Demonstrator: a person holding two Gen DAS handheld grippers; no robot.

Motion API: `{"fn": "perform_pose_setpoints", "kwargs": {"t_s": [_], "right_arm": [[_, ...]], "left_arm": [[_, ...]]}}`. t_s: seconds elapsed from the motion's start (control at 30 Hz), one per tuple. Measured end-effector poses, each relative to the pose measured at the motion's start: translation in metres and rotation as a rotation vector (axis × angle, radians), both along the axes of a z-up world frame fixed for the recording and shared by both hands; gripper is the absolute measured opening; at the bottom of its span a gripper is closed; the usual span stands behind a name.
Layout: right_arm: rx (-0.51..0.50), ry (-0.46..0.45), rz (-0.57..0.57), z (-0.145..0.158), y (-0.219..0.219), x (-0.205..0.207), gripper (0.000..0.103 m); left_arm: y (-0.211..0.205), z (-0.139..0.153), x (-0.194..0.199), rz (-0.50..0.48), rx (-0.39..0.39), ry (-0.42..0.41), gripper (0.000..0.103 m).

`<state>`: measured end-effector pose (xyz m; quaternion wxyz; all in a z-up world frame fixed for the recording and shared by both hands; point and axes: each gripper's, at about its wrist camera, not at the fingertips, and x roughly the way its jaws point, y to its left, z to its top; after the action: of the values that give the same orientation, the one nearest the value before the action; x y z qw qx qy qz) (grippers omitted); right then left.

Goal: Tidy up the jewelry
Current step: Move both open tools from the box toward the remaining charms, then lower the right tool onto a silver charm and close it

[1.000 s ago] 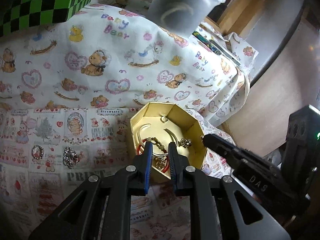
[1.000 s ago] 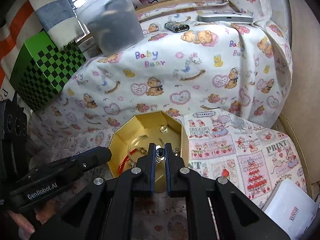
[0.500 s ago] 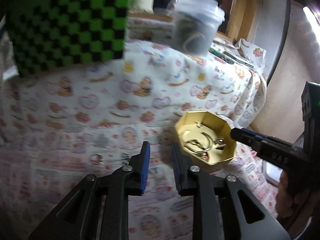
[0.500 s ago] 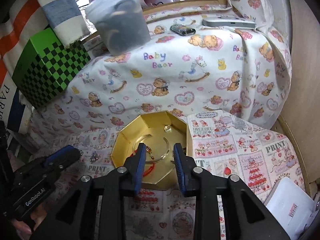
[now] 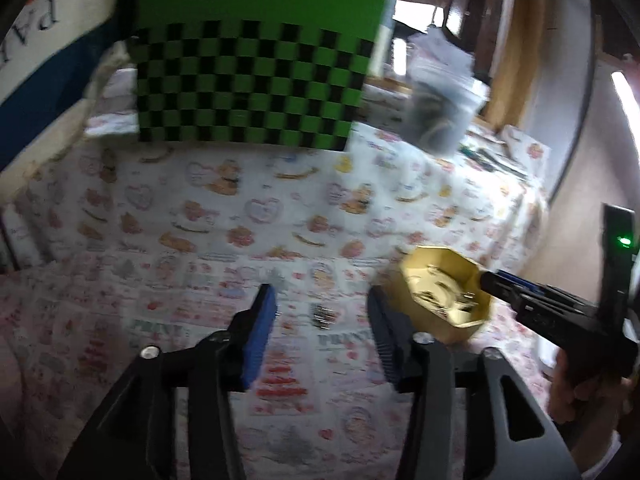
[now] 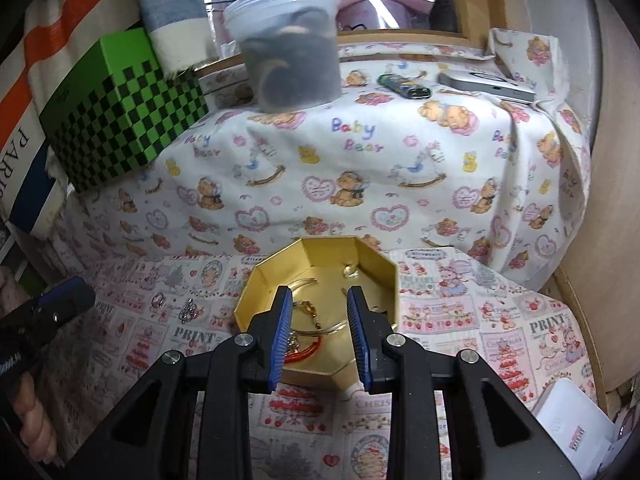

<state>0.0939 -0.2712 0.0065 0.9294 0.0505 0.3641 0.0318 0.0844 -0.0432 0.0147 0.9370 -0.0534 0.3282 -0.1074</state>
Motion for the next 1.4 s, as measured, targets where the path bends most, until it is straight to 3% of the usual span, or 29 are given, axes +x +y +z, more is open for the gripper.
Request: {"fn": "perform_pose_setpoints", "kwargs": {"t_s": [0.07, 0.2, 0.43, 0.6, 0.67, 0.7, 1.1, 1.17, 1.4], "right_arm": [[-0.016, -0.001, 0.002, -0.002, 0.003, 0.000, 0.030], [-0.019, 0.014, 0.008, -0.007, 0.006, 0.002, 0.030], [-0.048, 0.026, 0.037, -0.014, 0.018, 0.004, 0.030], [-0.044, -0.012, 0.046, -0.009, 0.021, -0.002, 0.033], [-0.042, -0.039, 0.046, -0.005, 0.022, -0.005, 0.051], [-0.046, -0.052, 0.046, -0.003, 0.023, -0.006, 0.054], [-0.076, -0.091, 0.090, 0.009, 0.053, -0.013, 0.054], [-0.109, -0.080, 0.123, 0.009, 0.067, -0.011, 0.054], [-0.068, 0.026, 0.214, 0.000, 0.103, 0.014, 0.054]], "left_arm": [[0.006, -0.002, 0.002, 0.052, 0.030, -0.015, 0.065], [0.018, -0.006, 0.007, 0.085, 0.023, -0.010, 0.066], [0.028, -0.011, 0.011, 0.142, 0.068, -0.019, 0.080], [0.032, -0.009, 0.010, 0.142, 0.056, -0.014, 0.084], [0.035, -0.007, 0.009, 0.149, 0.049, -0.021, 0.084], [0.037, -0.006, 0.008, 0.153, 0.047, -0.024, 0.084], [0.060, -0.002, 0.012, 0.221, 0.032, -0.039, 0.086], [0.061, -0.007, 0.016, 0.226, 0.029, -0.016, 0.086], [0.068, -0.012, 0.021, 0.263, 0.040, -0.004, 0.086]]}}
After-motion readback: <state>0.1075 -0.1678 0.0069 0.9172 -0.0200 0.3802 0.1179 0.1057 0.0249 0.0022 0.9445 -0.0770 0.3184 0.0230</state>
